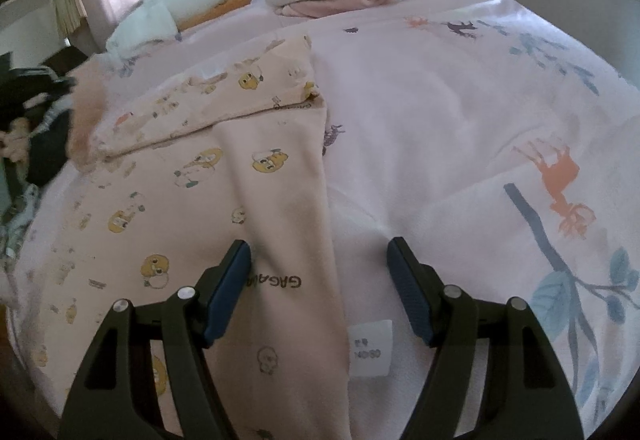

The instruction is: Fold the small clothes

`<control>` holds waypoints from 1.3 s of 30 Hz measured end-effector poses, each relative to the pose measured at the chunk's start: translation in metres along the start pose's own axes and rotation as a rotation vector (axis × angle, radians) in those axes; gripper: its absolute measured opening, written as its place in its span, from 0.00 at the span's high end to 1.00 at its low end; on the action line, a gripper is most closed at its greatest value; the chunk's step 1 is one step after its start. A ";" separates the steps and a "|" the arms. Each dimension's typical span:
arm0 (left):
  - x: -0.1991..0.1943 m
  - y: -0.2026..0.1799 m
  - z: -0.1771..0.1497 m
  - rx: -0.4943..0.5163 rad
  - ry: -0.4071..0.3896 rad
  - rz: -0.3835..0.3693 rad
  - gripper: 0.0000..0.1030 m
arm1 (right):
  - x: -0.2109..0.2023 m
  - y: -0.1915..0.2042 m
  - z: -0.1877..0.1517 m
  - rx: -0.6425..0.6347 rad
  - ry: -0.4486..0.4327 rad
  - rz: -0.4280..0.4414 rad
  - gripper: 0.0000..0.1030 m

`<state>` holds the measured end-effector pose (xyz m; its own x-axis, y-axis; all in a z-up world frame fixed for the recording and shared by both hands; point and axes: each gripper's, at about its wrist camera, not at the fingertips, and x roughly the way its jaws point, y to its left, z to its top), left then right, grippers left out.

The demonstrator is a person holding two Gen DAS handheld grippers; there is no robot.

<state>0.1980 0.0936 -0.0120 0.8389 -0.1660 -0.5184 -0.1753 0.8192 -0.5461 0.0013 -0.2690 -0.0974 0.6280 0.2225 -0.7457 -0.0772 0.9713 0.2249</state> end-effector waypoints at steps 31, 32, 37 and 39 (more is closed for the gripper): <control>0.089 -0.161 -0.120 0.127 0.506 -0.213 0.68 | -0.010 -0.021 -0.006 0.129 -0.048 0.218 0.29; 0.083 -0.168 -0.116 0.147 0.468 -0.222 0.59 | -0.009 -0.021 -0.006 0.130 -0.048 0.221 0.29; 0.085 -0.166 -0.108 0.180 0.349 -0.097 0.47 | -0.009 -0.021 -0.005 0.130 -0.047 0.226 0.29; 0.104 -0.160 -0.115 0.197 0.415 -0.043 0.68 | -0.009 -0.021 -0.005 0.130 -0.047 0.225 0.29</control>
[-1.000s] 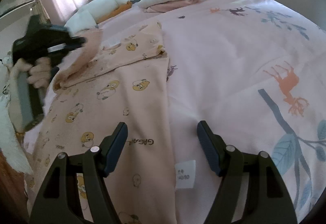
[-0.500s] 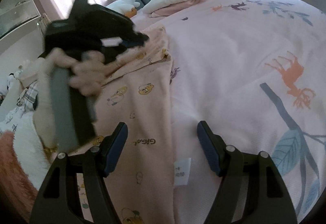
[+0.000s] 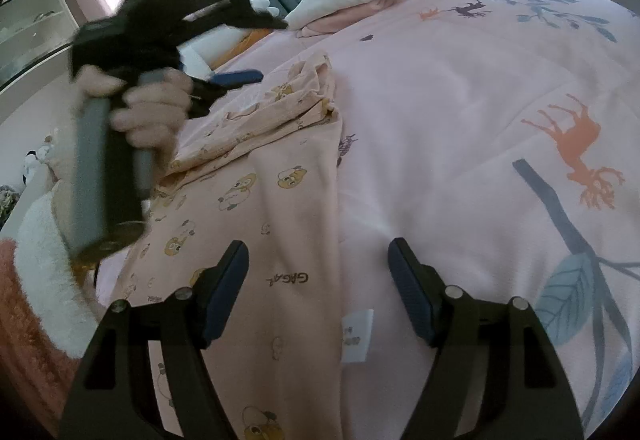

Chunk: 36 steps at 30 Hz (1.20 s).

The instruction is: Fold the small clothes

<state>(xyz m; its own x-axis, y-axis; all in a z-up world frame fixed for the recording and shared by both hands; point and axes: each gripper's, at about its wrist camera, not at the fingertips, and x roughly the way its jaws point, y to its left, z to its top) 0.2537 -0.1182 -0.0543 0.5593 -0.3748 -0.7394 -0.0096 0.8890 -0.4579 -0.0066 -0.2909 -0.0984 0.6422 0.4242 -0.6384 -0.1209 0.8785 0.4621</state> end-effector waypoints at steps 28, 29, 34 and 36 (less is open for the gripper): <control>-0.171 0.153 -0.088 -0.044 -0.046 0.287 0.57 | 0.001 -0.016 -0.001 0.083 -0.009 -0.041 0.75; -0.172 0.160 -0.091 -0.062 -0.043 0.290 0.57 | 0.001 -0.015 -0.001 0.083 -0.009 -0.040 0.75; -0.193 0.207 -0.120 -0.168 -0.030 0.303 0.57 | 0.001 -0.017 0.000 0.094 -0.006 -0.032 0.75; -0.197 0.220 -0.130 -0.209 -0.023 0.272 0.57 | 0.001 -0.017 0.000 0.094 -0.004 -0.035 0.75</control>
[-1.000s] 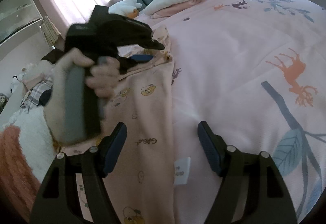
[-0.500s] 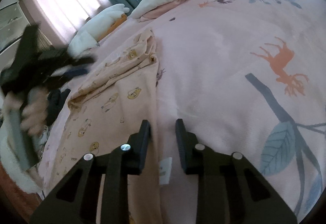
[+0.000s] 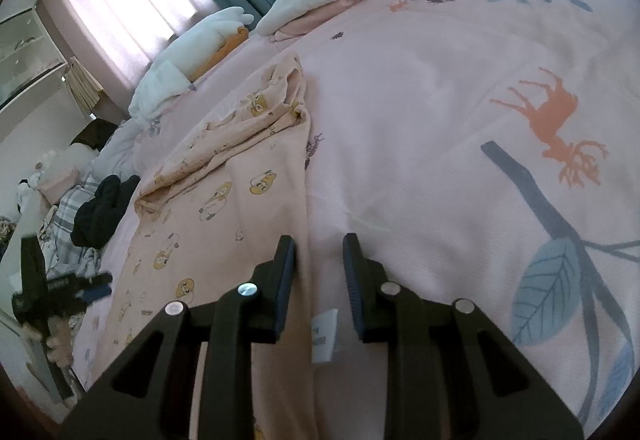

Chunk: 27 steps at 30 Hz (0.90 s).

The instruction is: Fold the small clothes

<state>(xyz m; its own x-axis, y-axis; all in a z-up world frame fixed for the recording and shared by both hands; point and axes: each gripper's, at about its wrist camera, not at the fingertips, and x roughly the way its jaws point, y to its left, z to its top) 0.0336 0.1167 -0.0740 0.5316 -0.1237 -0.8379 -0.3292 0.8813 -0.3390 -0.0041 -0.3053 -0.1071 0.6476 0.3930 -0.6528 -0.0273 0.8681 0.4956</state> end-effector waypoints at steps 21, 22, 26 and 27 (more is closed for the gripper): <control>-0.011 0.057 -0.048 -0.217 0.252 -0.425 0.51 | -0.038 0.002 -0.011 0.078 0.389 0.245 0.28; -0.012 0.057 -0.052 -0.215 0.268 -0.444 0.51 | -0.039 0.004 -0.018 0.085 0.419 0.268 0.28; -0.014 0.046 -0.064 -0.211 0.291 -0.489 0.51 | -0.040 0.014 -0.033 0.087 0.418 0.294 0.33; -0.013 0.044 -0.065 -0.215 0.294 -0.504 0.51 | -0.038 0.014 -0.034 0.101 0.405 0.295 0.38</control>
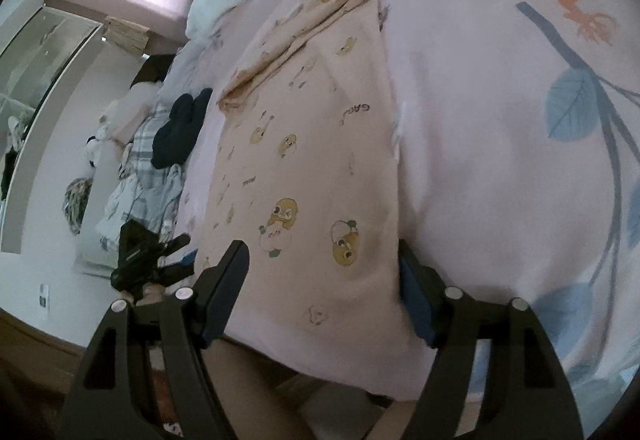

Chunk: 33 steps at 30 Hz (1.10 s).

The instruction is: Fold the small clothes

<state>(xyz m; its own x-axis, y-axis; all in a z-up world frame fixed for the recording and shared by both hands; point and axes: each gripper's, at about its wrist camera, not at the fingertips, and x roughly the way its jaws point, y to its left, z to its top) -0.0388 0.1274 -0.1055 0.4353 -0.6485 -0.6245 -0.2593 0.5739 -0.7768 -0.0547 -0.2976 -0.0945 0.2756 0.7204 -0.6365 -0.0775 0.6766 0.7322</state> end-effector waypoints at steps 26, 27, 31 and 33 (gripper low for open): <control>-0.013 -0.008 -0.004 0.072 -0.079 0.064 0.98 | -0.007 -0.002 0.009 -0.002 -0.124 0.007 0.94; -0.018 -0.010 -0.003 0.075 -0.101 0.061 0.98 | -0.009 0.000 0.011 -0.009 -0.133 0.004 0.94; -0.027 -0.013 0.005 0.061 -0.129 0.025 0.98 | -0.014 0.010 0.020 -0.018 -0.163 0.037 0.95; -0.034 -0.019 0.011 0.065 -0.171 0.019 0.98 | -0.016 0.015 0.026 -0.022 -0.181 0.040 0.95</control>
<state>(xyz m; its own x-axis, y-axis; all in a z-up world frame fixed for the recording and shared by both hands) -0.0396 0.1438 -0.0689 0.5721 -0.5459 -0.6121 -0.2150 0.6204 -0.7542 -0.0352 -0.3031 -0.0675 0.4400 0.7090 -0.5511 -0.1122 0.6523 0.7496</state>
